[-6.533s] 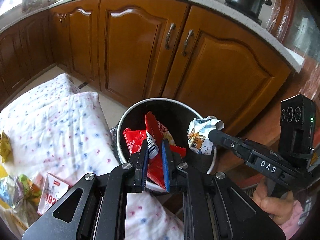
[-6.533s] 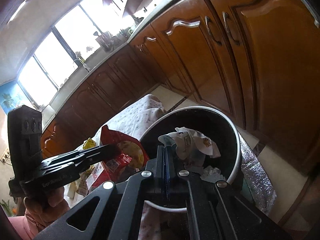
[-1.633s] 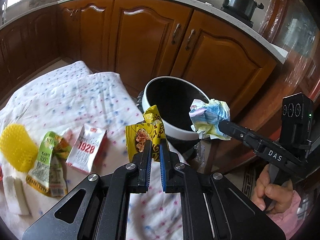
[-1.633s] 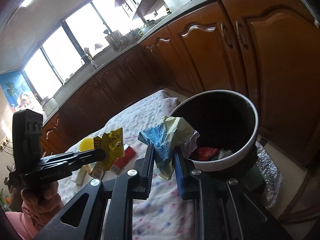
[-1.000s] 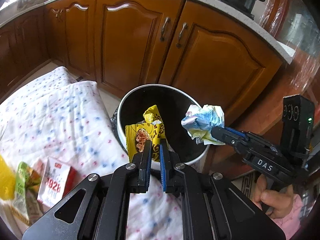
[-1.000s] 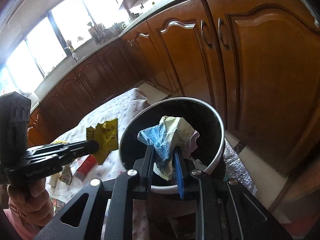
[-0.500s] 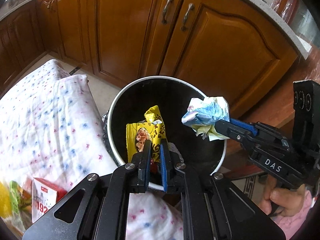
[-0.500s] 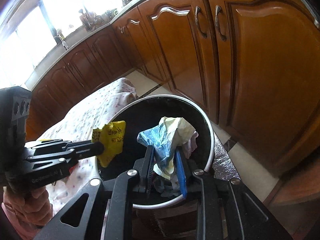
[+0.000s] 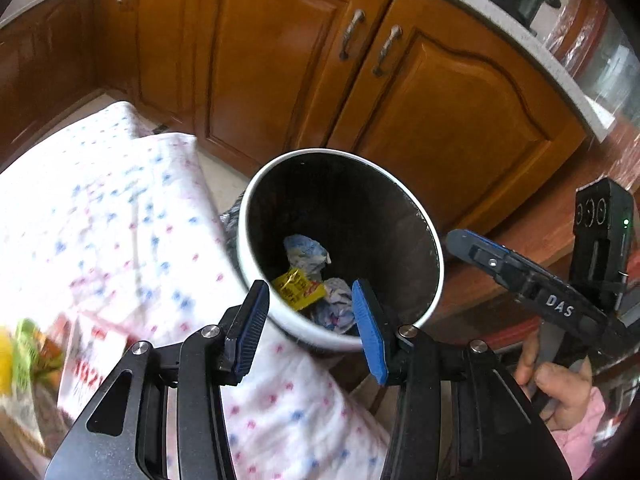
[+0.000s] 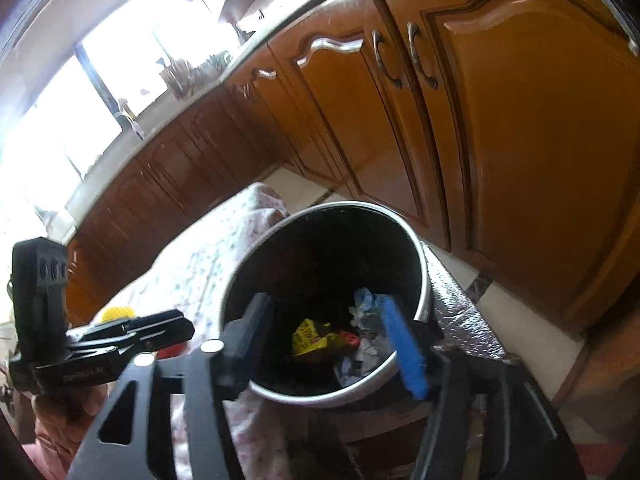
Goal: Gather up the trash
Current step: 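Open both tools to drop the wrappers into the bin, then move both open tools back toward the remaining trash on the table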
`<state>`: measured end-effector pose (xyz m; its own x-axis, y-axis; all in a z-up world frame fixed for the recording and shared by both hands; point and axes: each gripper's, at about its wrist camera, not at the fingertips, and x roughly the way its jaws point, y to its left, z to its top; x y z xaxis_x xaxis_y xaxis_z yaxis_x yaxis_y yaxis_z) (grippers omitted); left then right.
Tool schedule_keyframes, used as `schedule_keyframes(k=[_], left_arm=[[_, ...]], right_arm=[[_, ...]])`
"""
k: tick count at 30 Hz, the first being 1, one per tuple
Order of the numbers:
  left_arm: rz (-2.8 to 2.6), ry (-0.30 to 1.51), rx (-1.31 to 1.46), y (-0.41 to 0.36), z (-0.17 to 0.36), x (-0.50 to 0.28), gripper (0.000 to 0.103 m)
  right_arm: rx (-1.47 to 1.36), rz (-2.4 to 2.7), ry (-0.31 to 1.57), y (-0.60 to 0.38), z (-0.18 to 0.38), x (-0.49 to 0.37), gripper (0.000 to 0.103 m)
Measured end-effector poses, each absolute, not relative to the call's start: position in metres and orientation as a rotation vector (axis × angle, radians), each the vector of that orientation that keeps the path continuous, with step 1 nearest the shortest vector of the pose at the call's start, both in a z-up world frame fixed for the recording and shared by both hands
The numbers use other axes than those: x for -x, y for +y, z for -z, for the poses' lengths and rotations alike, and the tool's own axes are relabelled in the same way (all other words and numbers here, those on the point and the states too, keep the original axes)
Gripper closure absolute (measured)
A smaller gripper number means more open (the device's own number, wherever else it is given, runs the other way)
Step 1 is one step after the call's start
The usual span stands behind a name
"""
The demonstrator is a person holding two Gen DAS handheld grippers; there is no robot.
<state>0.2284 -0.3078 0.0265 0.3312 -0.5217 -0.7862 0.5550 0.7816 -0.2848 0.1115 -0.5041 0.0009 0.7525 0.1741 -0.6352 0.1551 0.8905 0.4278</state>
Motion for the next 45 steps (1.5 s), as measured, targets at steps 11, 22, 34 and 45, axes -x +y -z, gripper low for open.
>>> schedule_keyframes(k=[11,22,34,45], left_arm=[[0.605,0.954,0.033,-0.226,-0.030,-0.188,0.054],[0.507,0.959,0.128,-0.147,-0.017,-0.167,0.054],[0.396,0.929,0.216,-0.072,-0.016,-0.163,0.053],[0.267,0.915,0.277,-0.021,-0.020,-0.198,0.053]], right_arm=[[-0.547,-0.074,0.671,-0.446,0.002,-0.086,0.021],[-0.571,-0.157,0.710,-0.383,0.019,-0.087,0.020],[-0.517,-0.246,0.791,-0.311,0.028,-0.115,0.020],[-0.554,-0.196,0.868,-0.272,0.039,-0.167,0.020]])
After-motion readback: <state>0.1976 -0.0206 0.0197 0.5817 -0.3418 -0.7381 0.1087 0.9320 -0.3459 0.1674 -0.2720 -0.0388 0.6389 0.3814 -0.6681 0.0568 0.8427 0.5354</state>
